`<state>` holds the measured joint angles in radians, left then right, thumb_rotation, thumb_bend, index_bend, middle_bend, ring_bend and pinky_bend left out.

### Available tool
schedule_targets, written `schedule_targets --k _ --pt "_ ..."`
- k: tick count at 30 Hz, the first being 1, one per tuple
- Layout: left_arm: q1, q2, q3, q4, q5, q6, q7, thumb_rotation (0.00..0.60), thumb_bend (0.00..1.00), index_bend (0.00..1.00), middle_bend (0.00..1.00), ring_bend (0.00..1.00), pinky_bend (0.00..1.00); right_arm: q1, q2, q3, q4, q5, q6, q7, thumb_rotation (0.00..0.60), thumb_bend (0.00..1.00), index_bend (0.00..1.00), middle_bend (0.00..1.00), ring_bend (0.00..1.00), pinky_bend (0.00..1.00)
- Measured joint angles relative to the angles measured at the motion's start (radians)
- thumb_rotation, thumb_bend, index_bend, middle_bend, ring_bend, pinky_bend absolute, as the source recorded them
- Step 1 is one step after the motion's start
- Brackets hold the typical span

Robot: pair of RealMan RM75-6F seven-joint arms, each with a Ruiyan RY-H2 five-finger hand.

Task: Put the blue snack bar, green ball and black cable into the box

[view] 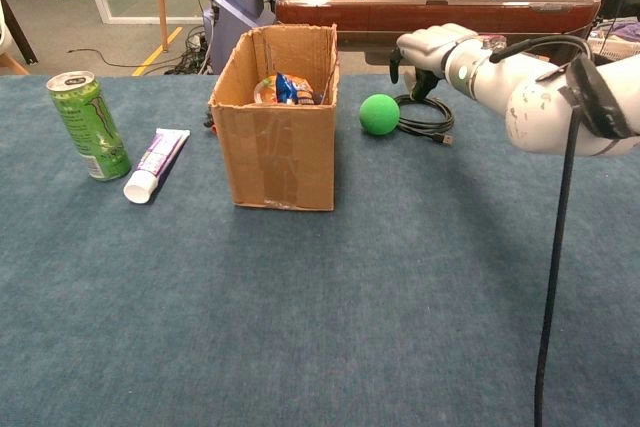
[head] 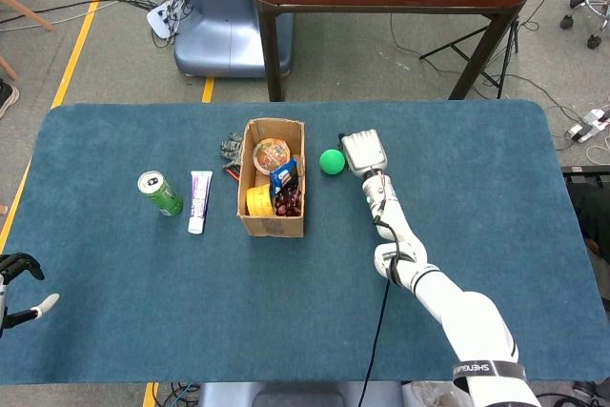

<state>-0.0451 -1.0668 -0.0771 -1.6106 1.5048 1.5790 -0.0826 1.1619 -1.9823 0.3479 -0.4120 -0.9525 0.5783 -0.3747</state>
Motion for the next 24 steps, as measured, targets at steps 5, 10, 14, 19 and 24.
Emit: schedule_targets --k 5,10,14,19,24 --pt "0.0 0.001 0.002 0.001 0.002 0.0 -0.002 0.6 0.08 0.57 0.46 0.37 0.68 0.02 -0.038 0.004 0.071 -0.018 -0.04 0.037 0.6 0.83 0.32 1.0 1.0 1.0" --pt "0.001 0.001 0.002 0.001 0.003 0.001 -0.004 0.6 0.08 0.57 0.46 0.37 0.68 0.035 -0.064 0.005 0.121 -0.04 -0.07 0.074 0.6 0.83 0.32 1.0 1.0 1.0" --pt "0.001 0.002 0.002 0.002 0.003 0.001 -0.005 0.6 0.08 0.57 0.46 0.37 0.68 0.038 -0.075 0.001 0.142 -0.062 -0.081 0.09 0.6 0.83 0.32 1.0 1.0 1.0" --pt "0.001 0.002 0.003 0.002 0.004 0.001 -0.003 0.6 0.08 0.57 0.46 0.37 0.68 0.022 -0.067 -0.013 0.127 -0.095 -0.065 0.102 0.6 0.83 0.32 1.0 1.0 1.0" --pt "-0.001 -0.001 0.004 0.003 0.004 -0.004 0.005 0.6 0.08 0.57 0.46 0.37 0.68 -0.009 -0.038 -0.029 0.074 -0.12 -0.037 0.103 0.6 0.83 0.32 1.0 1.0 1.0"
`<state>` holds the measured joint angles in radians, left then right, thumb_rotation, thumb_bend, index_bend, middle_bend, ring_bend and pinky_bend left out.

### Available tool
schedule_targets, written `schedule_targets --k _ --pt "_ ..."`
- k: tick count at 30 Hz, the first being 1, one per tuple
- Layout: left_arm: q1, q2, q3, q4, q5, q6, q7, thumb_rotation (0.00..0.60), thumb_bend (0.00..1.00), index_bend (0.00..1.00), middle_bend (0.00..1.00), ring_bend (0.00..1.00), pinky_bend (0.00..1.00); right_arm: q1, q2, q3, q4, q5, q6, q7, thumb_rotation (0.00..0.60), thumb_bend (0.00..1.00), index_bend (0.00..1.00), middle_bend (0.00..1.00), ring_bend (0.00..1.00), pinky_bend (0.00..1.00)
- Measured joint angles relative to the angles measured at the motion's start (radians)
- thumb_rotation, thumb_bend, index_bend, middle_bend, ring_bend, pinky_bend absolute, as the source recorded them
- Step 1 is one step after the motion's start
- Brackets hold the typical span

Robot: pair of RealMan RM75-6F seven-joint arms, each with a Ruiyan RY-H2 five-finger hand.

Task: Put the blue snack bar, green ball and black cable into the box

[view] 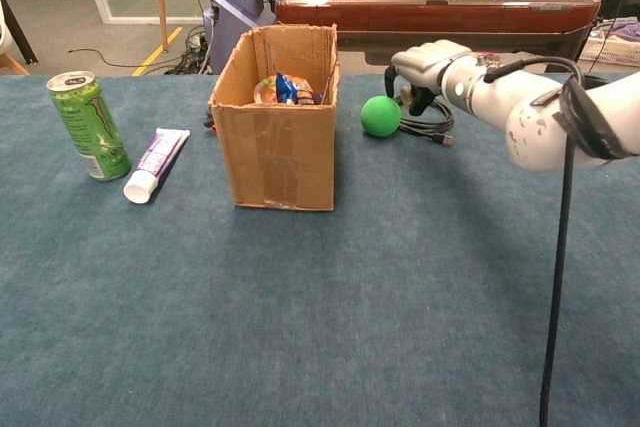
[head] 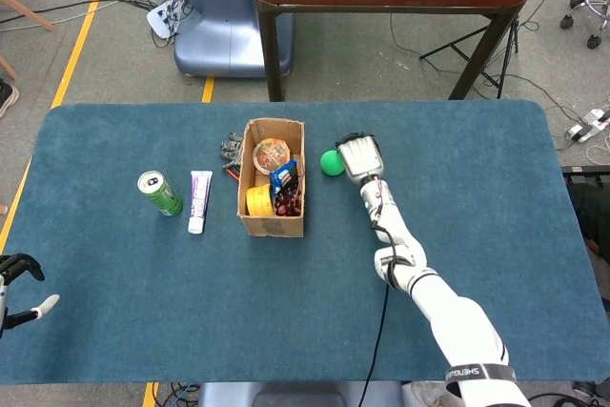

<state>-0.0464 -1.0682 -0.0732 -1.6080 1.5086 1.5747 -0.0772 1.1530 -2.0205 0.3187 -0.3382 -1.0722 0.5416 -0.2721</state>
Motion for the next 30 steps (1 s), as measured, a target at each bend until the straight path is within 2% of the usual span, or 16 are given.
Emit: schedule_targets --k 9,19,24,26,28,30 --pt "-0.007 -0.01 0.004 0.004 0.001 -0.014 0.016 0.6 0.08 0.57 0.46 0.37 0.68 -0.087 0.11 -0.04 -0.216 -0.037 0.076 -0.049 0.6 0.83 0.34 1.0 1.0 1.0" --pt "-0.015 -0.022 0.01 0.006 0.006 -0.03 0.036 0.6 0.08 0.57 0.46 0.37 0.68 -0.207 0.33 -0.073 -0.644 -0.016 0.202 -0.196 0.6 0.83 0.41 1.0 1.0 1.0" --pt "-0.018 -0.026 0.012 0.008 0.006 -0.035 0.041 0.6 0.08 0.57 0.46 0.37 0.68 -0.249 0.416 -0.078 -0.782 -0.019 0.296 -0.228 0.6 0.83 0.43 1.0 0.99 1.0" --pt "-0.018 -0.027 0.013 0.007 0.006 -0.034 0.041 0.6 0.08 0.57 0.46 0.37 0.68 -0.258 0.429 -0.078 -0.803 -0.032 0.33 -0.227 0.6 0.77 0.44 1.0 0.96 1.0" --pt "-0.018 -0.027 0.012 0.007 0.006 -0.033 0.041 0.6 0.08 0.57 0.46 0.37 0.68 -0.263 0.431 -0.077 -0.807 -0.054 0.363 -0.221 0.6 0.67 0.44 1.0 0.91 0.98" --pt "-0.019 -0.027 0.013 0.007 0.006 -0.034 0.042 0.6 0.08 0.57 0.46 0.37 0.68 -0.266 0.427 -0.077 -0.801 -0.074 0.39 -0.212 0.6 0.49 0.44 0.95 0.83 0.91"
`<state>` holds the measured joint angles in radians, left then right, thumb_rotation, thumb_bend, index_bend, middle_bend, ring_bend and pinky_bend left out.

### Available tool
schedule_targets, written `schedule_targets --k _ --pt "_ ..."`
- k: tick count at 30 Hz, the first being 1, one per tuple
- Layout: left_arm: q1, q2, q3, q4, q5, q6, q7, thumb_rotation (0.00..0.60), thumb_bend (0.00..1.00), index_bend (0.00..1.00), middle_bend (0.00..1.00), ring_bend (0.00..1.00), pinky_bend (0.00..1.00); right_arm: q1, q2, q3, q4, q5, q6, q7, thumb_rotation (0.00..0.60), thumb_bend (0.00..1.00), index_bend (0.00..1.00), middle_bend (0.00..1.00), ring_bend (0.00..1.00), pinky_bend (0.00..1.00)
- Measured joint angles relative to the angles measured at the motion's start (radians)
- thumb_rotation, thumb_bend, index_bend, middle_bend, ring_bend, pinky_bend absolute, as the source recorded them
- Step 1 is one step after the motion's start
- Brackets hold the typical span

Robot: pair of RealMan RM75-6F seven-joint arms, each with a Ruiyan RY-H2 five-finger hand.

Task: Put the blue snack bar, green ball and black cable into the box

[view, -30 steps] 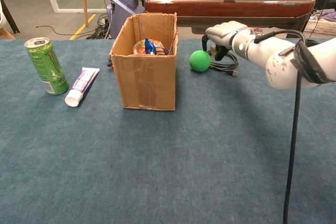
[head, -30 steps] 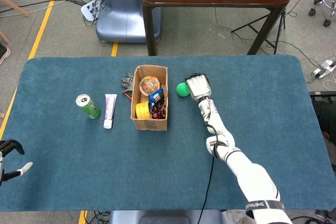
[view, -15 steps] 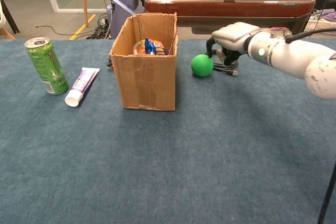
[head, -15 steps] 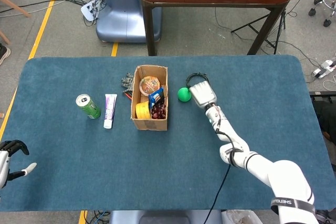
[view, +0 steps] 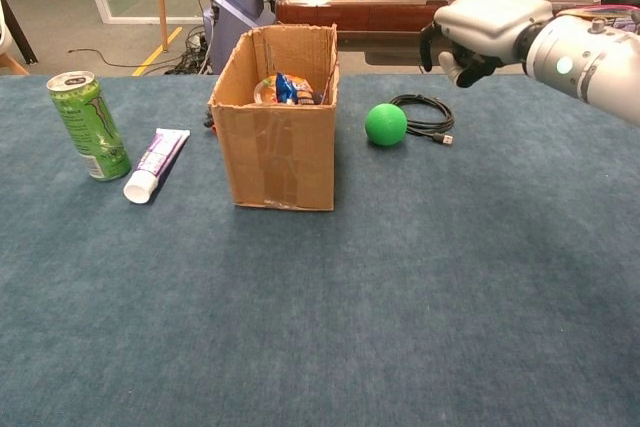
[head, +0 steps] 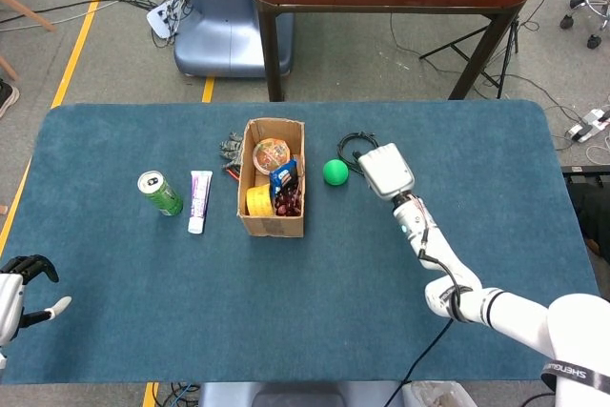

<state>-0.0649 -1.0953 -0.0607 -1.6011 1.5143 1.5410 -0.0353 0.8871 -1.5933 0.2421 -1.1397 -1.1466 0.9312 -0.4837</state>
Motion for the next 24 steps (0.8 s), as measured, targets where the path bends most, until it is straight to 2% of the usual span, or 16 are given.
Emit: schedule_targets --k 2,3,5,7,9,14,24 --pt "0.0 0.0 0.001 0.0 0.0 -0.001 0.001 0.6 0.08 0.57 0.46 0.37 0.68 0.0 -0.011 0.001 0.019 -0.015 0.018 0.011 0.6 0.28 0.44 0.8 0.69 0.79" --pt "0.0 0.0 0.001 0.0 0.001 0.0 0.0 0.6 0.08 0.57 0.46 0.37 0.68 0.001 -0.017 0.002 0.029 -0.018 0.02 0.015 0.6 0.2 0.44 0.74 0.63 0.74" --pt "0.0 0.0 0.001 0.0 0.001 0.001 -0.001 0.6 0.08 0.57 0.46 0.37 0.68 0.007 -0.033 0.006 0.053 -0.018 0.018 0.022 0.6 0.08 0.44 0.6 0.5 0.62" --pt "0.0 0.001 0.001 -0.001 0.0 0.002 -0.002 0.6 0.08 0.57 0.46 0.37 0.68 0.016 -0.049 0.01 0.079 -0.015 0.009 0.025 0.6 0.02 0.44 0.51 0.42 0.54" --pt "0.001 0.002 0.0 -0.001 0.0 0.003 -0.004 0.6 0.08 0.57 0.46 0.37 0.68 0.025 -0.065 0.013 0.104 -0.008 -0.004 0.023 0.6 0.0 0.43 0.4 0.32 0.43" --pt "0.001 0.004 0.001 -0.002 0.002 0.005 -0.01 0.6 0.08 0.57 0.46 0.37 0.68 0.06 -0.115 0.029 0.185 0.031 -0.063 0.015 0.6 0.0 0.35 0.24 0.15 0.27" --pt "0.005 0.012 -0.002 -0.004 0.0 0.014 -0.028 0.6 0.08 0.57 0.46 0.37 0.68 0.147 -0.242 0.058 0.403 0.097 -0.186 0.004 0.6 0.0 0.26 0.11 0.01 0.14"
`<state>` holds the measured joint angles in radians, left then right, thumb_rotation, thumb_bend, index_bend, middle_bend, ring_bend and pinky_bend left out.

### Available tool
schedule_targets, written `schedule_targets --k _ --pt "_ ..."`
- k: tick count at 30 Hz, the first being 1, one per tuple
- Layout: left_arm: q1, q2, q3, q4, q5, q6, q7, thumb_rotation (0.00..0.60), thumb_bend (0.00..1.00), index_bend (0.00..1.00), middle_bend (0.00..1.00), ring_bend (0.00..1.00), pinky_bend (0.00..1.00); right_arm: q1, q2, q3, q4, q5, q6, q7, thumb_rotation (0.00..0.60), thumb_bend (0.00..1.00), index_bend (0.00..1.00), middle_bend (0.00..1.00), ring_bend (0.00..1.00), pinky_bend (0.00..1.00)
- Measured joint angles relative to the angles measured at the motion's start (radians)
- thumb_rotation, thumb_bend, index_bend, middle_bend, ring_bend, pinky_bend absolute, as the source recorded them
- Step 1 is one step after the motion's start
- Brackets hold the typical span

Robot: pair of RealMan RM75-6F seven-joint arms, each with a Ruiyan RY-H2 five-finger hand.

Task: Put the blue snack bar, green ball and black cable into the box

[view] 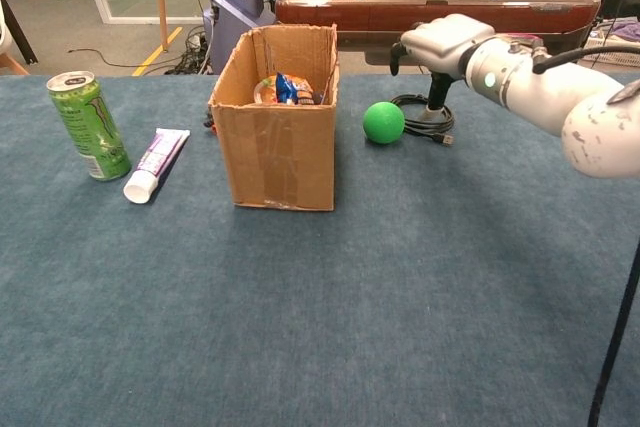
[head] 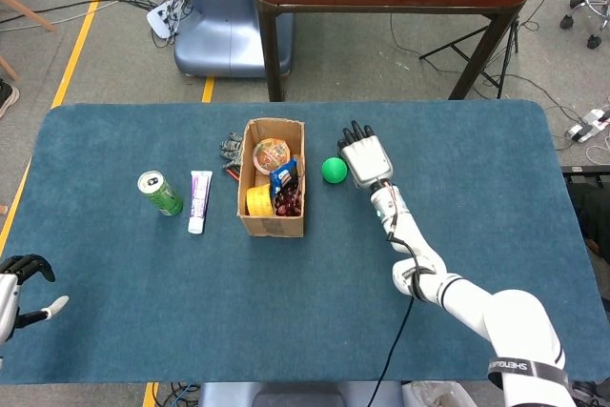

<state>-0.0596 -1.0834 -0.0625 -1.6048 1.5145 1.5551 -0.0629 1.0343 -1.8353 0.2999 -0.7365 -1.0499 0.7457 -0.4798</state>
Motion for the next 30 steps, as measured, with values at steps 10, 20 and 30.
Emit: schedule_targets --k 10,20,30 --pt "0.003 0.006 -0.001 -0.003 0.002 0.007 -0.009 0.6 0.08 0.57 0.46 0.37 0.68 0.079 -0.125 0.026 0.208 0.051 -0.137 0.021 0.6 0.0 0.25 0.09 0.0 0.12" --pt "0.005 0.008 0.0 -0.005 0.004 0.009 -0.01 0.6 0.08 0.57 0.46 0.37 0.68 0.114 -0.198 0.03 0.323 0.027 -0.173 0.091 0.6 0.0 0.25 0.09 0.0 0.12" --pt "0.005 0.008 0.0 -0.005 0.003 0.009 -0.013 0.6 0.08 0.57 0.46 0.37 0.68 0.124 -0.245 0.026 0.408 -0.023 -0.147 0.17 0.6 0.23 0.39 0.18 0.0 0.12"
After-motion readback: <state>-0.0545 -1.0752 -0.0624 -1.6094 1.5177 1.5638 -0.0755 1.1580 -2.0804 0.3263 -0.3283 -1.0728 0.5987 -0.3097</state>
